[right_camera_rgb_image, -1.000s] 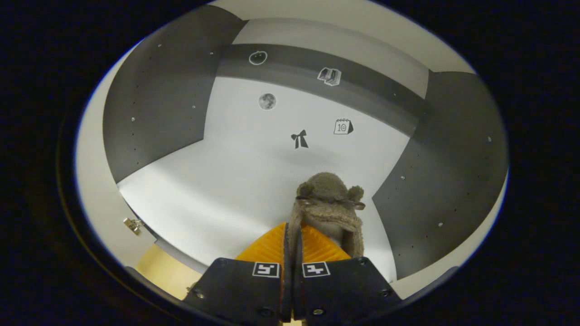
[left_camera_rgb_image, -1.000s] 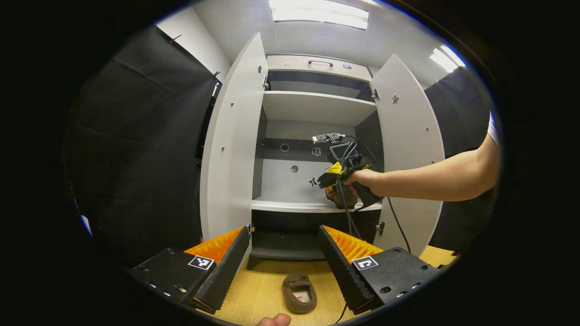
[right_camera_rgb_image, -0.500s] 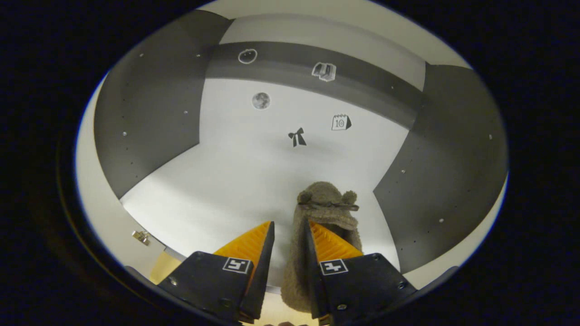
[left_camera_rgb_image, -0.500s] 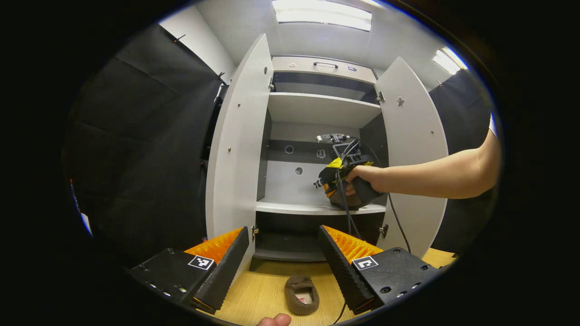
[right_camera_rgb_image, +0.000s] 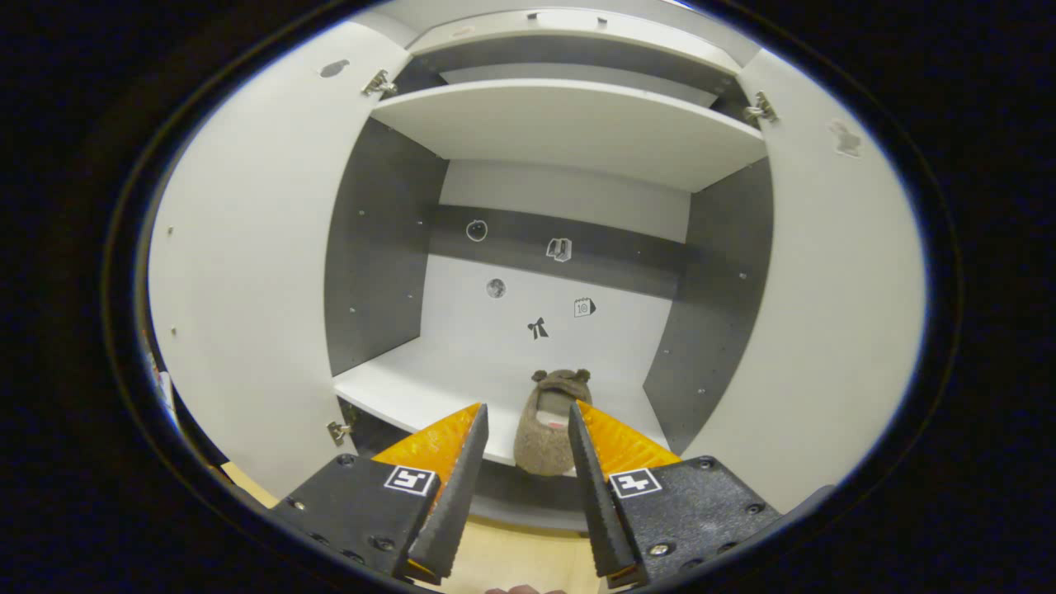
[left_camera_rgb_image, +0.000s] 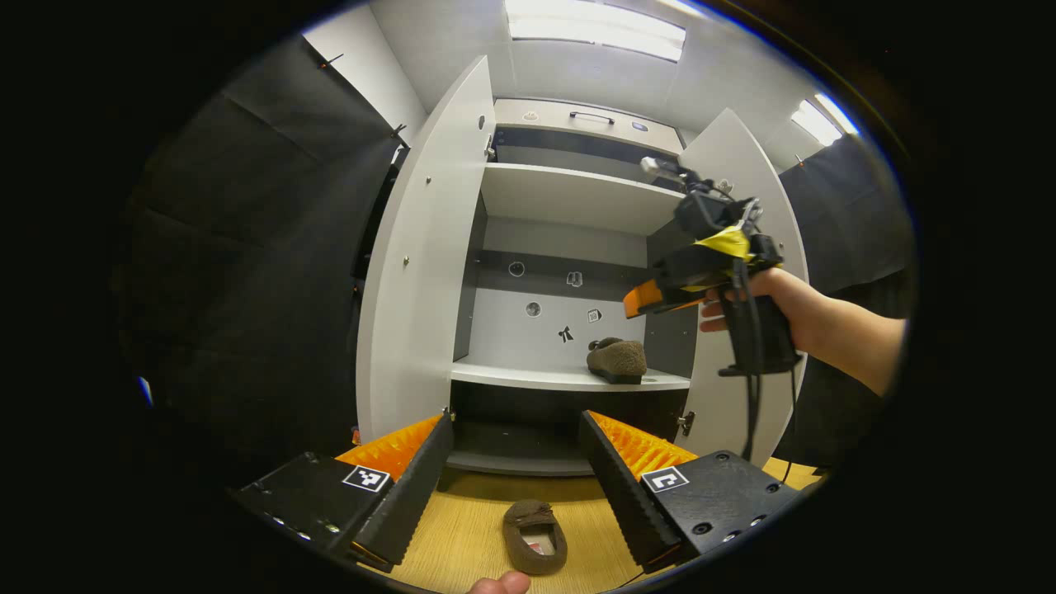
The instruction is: Grab one shoe with the right hand and put it into the shoe cabinet, grab the other shoe with the left hand and put it into the shoe cabinet; then close the right door with the right hand and the left door with the left hand.
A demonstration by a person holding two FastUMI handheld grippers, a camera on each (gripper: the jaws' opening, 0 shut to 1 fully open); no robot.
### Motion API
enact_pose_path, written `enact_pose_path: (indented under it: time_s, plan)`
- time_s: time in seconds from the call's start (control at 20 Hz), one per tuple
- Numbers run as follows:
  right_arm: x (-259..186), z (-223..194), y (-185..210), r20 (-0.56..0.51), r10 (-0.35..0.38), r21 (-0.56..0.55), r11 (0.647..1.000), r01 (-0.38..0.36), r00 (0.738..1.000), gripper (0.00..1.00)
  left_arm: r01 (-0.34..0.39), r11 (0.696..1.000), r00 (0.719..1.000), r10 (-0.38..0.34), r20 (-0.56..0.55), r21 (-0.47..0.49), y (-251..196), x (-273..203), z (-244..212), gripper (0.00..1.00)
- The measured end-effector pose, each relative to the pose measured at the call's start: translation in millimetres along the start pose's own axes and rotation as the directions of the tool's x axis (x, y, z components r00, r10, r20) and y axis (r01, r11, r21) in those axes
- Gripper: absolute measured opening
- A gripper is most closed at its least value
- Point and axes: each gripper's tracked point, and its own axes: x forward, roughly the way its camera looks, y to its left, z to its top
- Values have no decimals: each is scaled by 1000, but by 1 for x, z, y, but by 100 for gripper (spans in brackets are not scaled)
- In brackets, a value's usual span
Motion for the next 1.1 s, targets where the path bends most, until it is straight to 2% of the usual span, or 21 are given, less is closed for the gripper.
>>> enact_pose_path:
  time_s: [0.1,0.15,0.25,0.55,0.65,0.7,0.75,0.8,0.85,0.9,1.0,1.1]
  plan:
    - [-32,-24,-3,39,-17,14,1000,17,999,70,8,1000,1000,-8,-6,-7,-2,1,-1,94]
    - [-47,-42,-7,46,-42,24,999,41,998,65,12,1000,1000,-12,-9,-8,-4,1,-3,95]
    - [-75,-78,-6,48,-57,64,996,54,997,65,9,1000,1000,-9,-10,-4,-5,0,-3,95]
    - [-122,-147,-23,72,-117,182,978,103,991,65,32,999,999,-32,-28,0,-15,-3,-9,95]
    - [-133,-161,-28,88,-136,194,974,117,987,65,39,999,998,-40,-54,-5,-21,-5,-17,95]
    - [-139,-168,-30,95,-146,186,974,126,985,70,43,999,997,-43,-68,-6,-22,-6,-22,95]
    - [-144,-174,-32,102,-157,175,975,137,982,70,46,999,995,-46,-86,-6,-22,-6,-27,95]
    - [-148,-178,-33,107,-166,168,975,147,980,66,46,999,993,-46,-106,-5,-22,-6,-34,95]
    - [-153,-181,-32,107,-168,173,974,148,980,70,47,999,991,-47,-127,-4,-22,-6,-40,95]
    - [-156,-183,-29,107,-166,177,973,146,980,66,47,999,987,-48,-157,-7,-22,-4,-49,95]
    - [-168,-180,-28,113,-171,164,975,151,979,66,27,999,968,-37,-249,-44,-19,3,-79,95]
    - [-179,-170,-25,129,-168,153,977,148,977,66,42,990,938,-86,-335,-136,-25,13,-109,95]
